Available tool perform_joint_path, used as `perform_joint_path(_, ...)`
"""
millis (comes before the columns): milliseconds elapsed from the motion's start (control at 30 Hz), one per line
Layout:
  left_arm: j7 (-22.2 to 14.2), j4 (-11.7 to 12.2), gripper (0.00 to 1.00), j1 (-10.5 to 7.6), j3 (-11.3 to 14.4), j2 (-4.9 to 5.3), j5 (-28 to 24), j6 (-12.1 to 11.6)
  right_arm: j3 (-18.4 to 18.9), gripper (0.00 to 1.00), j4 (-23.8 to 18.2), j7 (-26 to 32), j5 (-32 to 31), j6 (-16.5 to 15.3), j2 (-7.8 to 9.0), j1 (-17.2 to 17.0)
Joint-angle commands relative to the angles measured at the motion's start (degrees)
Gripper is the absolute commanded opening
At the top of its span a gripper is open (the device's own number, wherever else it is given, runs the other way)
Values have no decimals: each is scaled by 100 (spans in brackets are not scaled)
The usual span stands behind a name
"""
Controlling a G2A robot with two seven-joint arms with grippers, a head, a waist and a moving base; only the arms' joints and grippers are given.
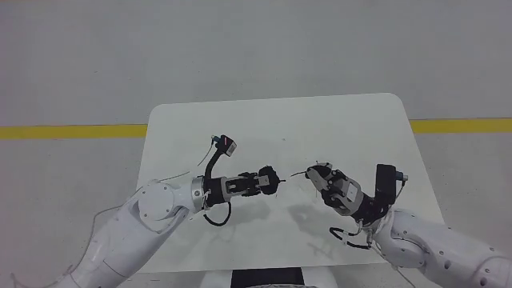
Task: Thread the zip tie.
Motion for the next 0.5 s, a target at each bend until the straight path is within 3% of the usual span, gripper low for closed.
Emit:
perform_joint_path(0,0,0,0,0,0,0,0,0,30,0,-51,-106,-21,0,66,-30)
perform_joint_path(167,0,0,0,0,0,0,0,0,76,0,-205,-249,-51,0,210,-73)
perform_joint_path(467,0,0,0,0,0,0,0,0,76,0,-205,-249,-51,0,210,-73)
